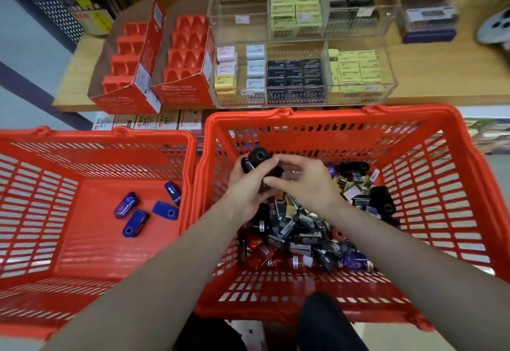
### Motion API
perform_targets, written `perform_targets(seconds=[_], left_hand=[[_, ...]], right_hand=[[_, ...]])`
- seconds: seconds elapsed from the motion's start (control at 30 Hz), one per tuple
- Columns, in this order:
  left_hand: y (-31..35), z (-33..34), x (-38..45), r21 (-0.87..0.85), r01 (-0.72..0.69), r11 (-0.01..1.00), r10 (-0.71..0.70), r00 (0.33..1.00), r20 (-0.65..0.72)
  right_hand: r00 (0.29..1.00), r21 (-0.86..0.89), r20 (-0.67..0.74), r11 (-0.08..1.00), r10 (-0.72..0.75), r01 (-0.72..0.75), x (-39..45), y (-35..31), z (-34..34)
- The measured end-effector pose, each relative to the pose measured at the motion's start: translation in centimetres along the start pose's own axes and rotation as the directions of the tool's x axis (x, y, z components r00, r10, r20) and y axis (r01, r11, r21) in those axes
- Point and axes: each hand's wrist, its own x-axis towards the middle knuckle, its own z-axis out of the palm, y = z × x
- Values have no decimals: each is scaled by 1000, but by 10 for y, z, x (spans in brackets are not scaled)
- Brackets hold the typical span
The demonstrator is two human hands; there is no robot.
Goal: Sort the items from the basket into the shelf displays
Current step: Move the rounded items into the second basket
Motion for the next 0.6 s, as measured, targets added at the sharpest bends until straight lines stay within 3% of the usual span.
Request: perform_targets(seconds=[0.07,0.1,0.17,0.23,0.3,0.4,0.47,0.5,0.53,0.6], left_hand=[[10,-3,1,6,-50,999,51,997,-63],[16,-4,2,23,-75,997,76,995,-62],[24,-7,2,135,-106,985,113,992,-47],[26,-8,2,242,-121,963,135,990,-42],[25,-9,3,259,-112,959,125,992,-31],[21,-13,2,241,-91,966,98,995,-18],[16,-17,1,271,-92,958,101,995,-18],[14,-18,1,304,-95,948,107,994,-24],[13,-18,0,334,-100,937,118,993,-32],[11,-18,1,355,-106,929,129,991,-42]], right_hand=[[999,122,12,992,35,-36,-4,7,-2],[999,61,-5,997,51,-51,-7,13,-3],[998,-277,55,961,39,-23,-16,30,4],[956,-533,293,833,14,151,-25,43,26],[888,-663,460,671,16,331,-29,55,56],[868,-803,495,405,44,438,-25,68,83],[871,-836,489,310,48,452,-24,73,87],[877,-833,480,328,29,445,-23,75,85],[892,-811,452,415,-2,412,-22,75,81],[939,-664,340,695,-48,276,-20,70,66]])
